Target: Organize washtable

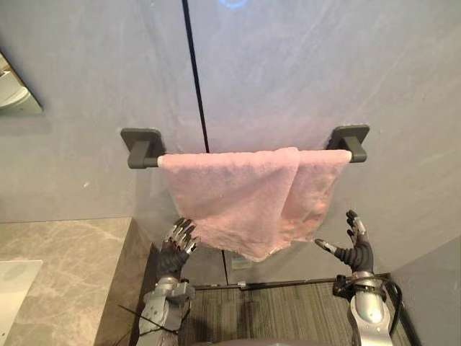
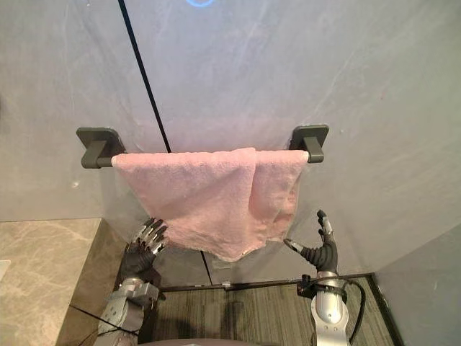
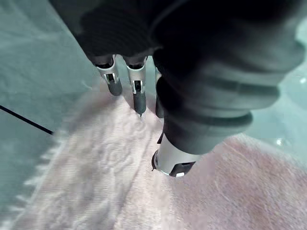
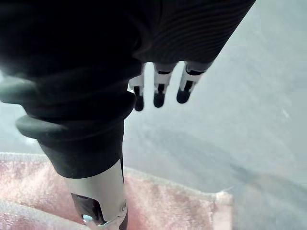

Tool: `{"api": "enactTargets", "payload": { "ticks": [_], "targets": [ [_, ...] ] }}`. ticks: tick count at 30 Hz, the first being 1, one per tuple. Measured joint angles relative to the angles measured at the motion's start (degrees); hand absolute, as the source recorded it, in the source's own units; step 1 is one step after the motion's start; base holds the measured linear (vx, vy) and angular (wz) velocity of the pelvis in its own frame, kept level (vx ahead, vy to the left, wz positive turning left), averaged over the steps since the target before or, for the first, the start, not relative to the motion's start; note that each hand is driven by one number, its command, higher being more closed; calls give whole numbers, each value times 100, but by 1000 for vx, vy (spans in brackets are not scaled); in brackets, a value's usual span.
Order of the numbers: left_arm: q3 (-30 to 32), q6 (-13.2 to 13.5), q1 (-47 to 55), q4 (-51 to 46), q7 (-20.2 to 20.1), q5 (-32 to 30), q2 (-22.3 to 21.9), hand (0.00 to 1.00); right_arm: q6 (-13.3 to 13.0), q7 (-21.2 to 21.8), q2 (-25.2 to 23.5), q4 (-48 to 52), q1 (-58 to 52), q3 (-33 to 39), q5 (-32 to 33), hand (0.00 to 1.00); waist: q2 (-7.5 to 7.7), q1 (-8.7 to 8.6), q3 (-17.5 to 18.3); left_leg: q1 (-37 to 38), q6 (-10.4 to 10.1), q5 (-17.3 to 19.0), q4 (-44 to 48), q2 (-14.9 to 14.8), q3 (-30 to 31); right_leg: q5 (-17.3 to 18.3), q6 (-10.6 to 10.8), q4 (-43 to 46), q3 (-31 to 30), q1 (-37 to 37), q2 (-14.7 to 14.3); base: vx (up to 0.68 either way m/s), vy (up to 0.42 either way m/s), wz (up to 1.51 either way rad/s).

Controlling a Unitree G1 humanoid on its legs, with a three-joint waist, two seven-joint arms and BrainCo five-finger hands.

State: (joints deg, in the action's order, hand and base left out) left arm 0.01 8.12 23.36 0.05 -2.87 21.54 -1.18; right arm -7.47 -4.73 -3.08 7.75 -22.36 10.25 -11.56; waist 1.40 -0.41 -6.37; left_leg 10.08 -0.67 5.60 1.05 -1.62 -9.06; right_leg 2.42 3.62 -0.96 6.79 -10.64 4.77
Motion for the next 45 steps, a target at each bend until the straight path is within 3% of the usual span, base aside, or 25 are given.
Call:
{"api": "enactTargets", "payload": {
  "ticks": [4,13,19,22,25,27,28,30,33,34,35,37,38,39,40,41,43,44,45],
  "targets": [
    [236,-73,100,930,-66,-200,-105,0,9,113,-8,-594,-218,-126,43,0,14,122,3,43,12,149,76,-36,-172,99,41,163,-66,10,7,-76,-17,-20],
    [522,-234,-227,3409,66,-1386,-37,0,233,234,101,-3584,63,-394,316,0,-68,138,201,63,-12,151,79,-32,-310,165,42,325,-84,100,29,-27,-6,-4],
    [689,-229,-695,4186,480,-1859,10,0,304,195,117,-4468,442,-169,763,0,-93,180,289,70,-56,69,-35,-34,-377,161,42,332,-151,204,11,-19,-16,-6],
    [745,-206,-882,4411,677,-2015,10,0,345,102,132,-4699,623,-79,878,0,-101,298,272,-14,-63,65,-34,-72,-554,162,41,503,-332,458,-29,-28,-10,-32],
    [816,-200,-1137,4515,741,-2014,37,0,373,86,117,-4803,1037,-81,879,0,-83,299,17,-299,-65,68,202,-165,-671,190,78,1158,-355,1019,-69,-66,-25,-24],
    [848,-202,-1310,4544,812,-2015,84,0,375,44,113,-4807,1188,-84,879,0,13,301,-71,-612,-56,64,397,-239,-654,237,134,1635,-402,1436,-62,-151,-46,7],
    [903,-201,-1360,4554,817,-2019,82,0,378,23,114,-4801,1205,-88,879,0,42,312,-108,-673,-44,67,449,-270,-620,447,48,2045,-399,1578,-37,-112,-57,37],
    [964,-205,-1374,4554,822,-2017,151,0,381,-10,96,-4819,1093,-117,879,0,180,305,-73,-930,-11,94,787,-226,-274,923,145,3684,-447,1729,320,0,-98,72],
    [968,-206,-1460,4549,820,-2019,216,0,381,-10,116,-4855,1064,-114,879,0,343,386,34,-1496,-31,80,1264,-172,84,995,257,4331,-1026,1546,623,-31,-261,77],
    [967,-211,-1523,4550,820,-2018,221,0,381,-9,129,-4876,1130,-112,879,0,428,462,86,-1783,-78,50,1535,-175,147,978,360,4190,-1286,1341,721,-90,-314,49],
    [966,-219,-1545,4557,821,-2019,217,0,388,-9,137,-4931,1211,-111,879,0,416,463,75,-1894,-130,10,1626,-203,199,1115,526,4063,-1383,1270,648,-177,-346,42],
    [956,-239,-1532,4574,831,-2017,128,0,416,-22,235,-4941,1445,-123,879,0,175,485,25,-1957,-341,-315,1441,-440,393,1265,518,3945,-1418,1236,300,-236,-330,36],
    [950,-237,-1524,4571,838,-2010,103,0,416,-29,244,-4910,1461,-163,878,0,161,558,24,-1957,-342,-497,1347,-465,392,1460,475,3785,-1420,1127,269,-265,-313,30],
    [900,-222,-1562,4561,886,-2001,58,0,410,-56,289,-4867,1542,-225,882,0,165,666,29,-2120,-431,-608,1363,-566,407,1901,326,3338,-1175,1002,223,-222,-274,19],
    [888,-213,-1576,4548,919,-1999,45,0,408,-60,309,-4827,1570,-241,884,0,146,732,40,-2244,-525,-668,1367,-644,413,2039,278,3156,-1033,1003,175,-373,-422,21],
    [859,-199,-1604,4547,938,-1997,17,0,369,-65,356,-4670,1655,-332,896,0,17,746,51,-2560,-685,-904,1284,-898,511,2190,50,2714,-741,1017,-108,-320,-339,25],
    [809,-200,-1605,4551,939,-1993,28,0,349,-84,376,-4684,1756,-334,917,0,-195,704,-39,-2648,-674,-1310,1064,-1078,603,2091,-135,2489,-514,964,-388,-291,-265,55],
    [665,-196,-1599,4551,935,-1995,80,0,353,-140,373,-4756,1824,-331,921,0,-162,588,-205,-2538,-647,-2081,519,-1129,501,1975,-295,2415,-253,911,-521,-349,-265,97],
    [614,-194,-1604,4549,936,-1997,187,0,365,-155,378,-4822,1803,-325,923,0,-86,531,-310,-2437,-653,-2484,160,-1114,323,1907,-399,2344,-16,891,-559,-419,-299,107]
  ]
}}
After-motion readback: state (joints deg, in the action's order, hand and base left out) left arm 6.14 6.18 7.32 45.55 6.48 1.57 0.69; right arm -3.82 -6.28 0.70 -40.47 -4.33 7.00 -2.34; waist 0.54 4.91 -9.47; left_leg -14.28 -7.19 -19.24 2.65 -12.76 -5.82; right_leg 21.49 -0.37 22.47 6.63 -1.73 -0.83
